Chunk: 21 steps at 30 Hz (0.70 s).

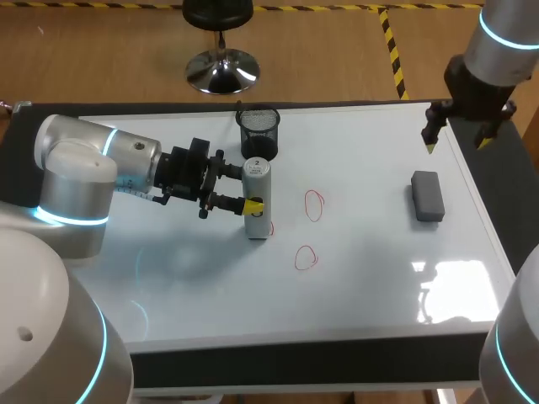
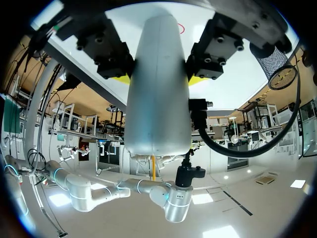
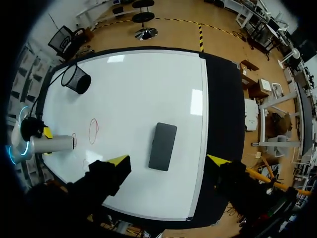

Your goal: Pick up the inspection probe, press it on each red-marked spot on the whiteboard one by one, put down the probe, pick up the eraser, and wipe off all the red marks.

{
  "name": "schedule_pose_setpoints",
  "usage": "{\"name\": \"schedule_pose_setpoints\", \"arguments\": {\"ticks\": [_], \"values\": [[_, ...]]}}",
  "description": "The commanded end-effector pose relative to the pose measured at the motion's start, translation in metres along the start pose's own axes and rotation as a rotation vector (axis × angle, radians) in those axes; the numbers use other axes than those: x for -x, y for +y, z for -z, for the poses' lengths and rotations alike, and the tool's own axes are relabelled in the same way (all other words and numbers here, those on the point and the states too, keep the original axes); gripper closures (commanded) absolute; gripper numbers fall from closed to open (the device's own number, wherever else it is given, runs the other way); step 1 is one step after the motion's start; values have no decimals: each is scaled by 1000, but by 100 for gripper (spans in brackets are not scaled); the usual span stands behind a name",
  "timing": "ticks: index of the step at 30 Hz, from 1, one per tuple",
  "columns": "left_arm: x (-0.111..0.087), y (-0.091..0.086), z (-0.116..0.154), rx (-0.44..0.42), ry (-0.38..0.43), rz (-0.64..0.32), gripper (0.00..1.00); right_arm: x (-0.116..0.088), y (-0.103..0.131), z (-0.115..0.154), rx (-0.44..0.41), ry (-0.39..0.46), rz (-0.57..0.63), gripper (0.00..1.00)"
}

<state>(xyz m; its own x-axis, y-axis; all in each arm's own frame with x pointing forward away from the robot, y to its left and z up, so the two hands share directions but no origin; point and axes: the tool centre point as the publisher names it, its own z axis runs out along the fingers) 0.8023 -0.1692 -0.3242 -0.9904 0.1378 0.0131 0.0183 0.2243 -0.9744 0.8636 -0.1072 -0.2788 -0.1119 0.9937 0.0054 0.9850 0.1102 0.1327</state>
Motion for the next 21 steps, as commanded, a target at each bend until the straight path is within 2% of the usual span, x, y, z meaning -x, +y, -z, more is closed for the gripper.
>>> {"name": "schedule_pose_setpoints", "arguments": {"ticks": [1,12,21], "values": [[-4,20,-4,-1,-2,1,100,-3,5,-18,-13,6,1,0],[-4,20,-4,-1,-2,1,100,-9,11,-48,-71,9,0,0],[-4,20,-4,-1,-2,1,100,-7,6,-64,-74,25,-13,0]]}}
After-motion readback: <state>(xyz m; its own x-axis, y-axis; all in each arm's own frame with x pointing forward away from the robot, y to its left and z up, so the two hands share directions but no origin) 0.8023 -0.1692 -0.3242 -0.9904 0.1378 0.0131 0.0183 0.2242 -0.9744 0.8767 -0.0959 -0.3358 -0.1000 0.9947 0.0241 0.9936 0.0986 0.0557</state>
